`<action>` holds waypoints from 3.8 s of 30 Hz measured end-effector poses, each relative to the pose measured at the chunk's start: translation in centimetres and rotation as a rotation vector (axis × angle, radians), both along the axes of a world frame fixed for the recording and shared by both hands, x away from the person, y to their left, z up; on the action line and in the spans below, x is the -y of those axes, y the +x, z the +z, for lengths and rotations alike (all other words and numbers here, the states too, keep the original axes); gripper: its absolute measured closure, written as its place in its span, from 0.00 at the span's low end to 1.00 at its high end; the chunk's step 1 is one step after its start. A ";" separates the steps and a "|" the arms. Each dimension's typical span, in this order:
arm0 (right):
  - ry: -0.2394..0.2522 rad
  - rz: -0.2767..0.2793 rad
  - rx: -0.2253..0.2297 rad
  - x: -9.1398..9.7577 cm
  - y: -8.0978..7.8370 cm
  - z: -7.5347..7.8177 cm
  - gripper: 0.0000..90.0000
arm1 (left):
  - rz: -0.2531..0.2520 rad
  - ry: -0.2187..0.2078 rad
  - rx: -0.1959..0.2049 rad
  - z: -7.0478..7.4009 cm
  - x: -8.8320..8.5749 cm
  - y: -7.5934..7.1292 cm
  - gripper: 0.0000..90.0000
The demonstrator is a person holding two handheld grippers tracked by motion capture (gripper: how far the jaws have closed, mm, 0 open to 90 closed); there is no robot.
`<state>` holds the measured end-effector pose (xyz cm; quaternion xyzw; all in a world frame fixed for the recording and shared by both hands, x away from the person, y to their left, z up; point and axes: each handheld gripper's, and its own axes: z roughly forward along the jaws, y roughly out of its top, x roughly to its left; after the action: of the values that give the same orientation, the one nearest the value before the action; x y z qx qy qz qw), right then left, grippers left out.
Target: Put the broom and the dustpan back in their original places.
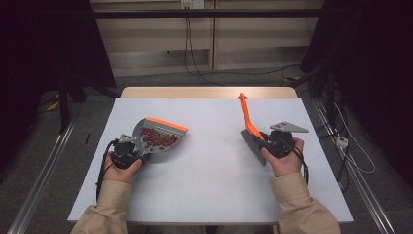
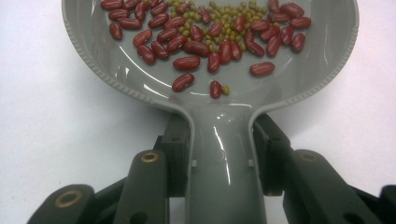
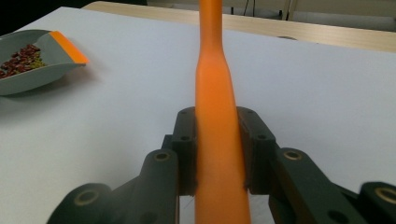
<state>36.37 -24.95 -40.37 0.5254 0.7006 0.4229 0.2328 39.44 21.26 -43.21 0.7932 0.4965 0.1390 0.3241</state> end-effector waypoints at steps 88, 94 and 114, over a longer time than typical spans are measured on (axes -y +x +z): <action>0.118 -0.069 -0.003 3.5 -0.5 -2.7 0.53 | 0.011 -0.162 0.020 -0.7 0.9 -1.3 0.20; 0.211 -0.029 0.001 3.7 -0.8 -2.6 0.45 | -0.026 -0.202 0.060 -0.3 0.8 -1.8 0.12; 0.142 0.030 0.021 2.9 -2.3 -2.8 0.37 | -0.045 -0.201 0.077 -0.1 0.6 -2.4 0.11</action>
<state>34.12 -27.86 -43.20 0.5256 0.6741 0.4806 0.1957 37.06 20.67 -43.32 0.7617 0.4769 0.1116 0.4242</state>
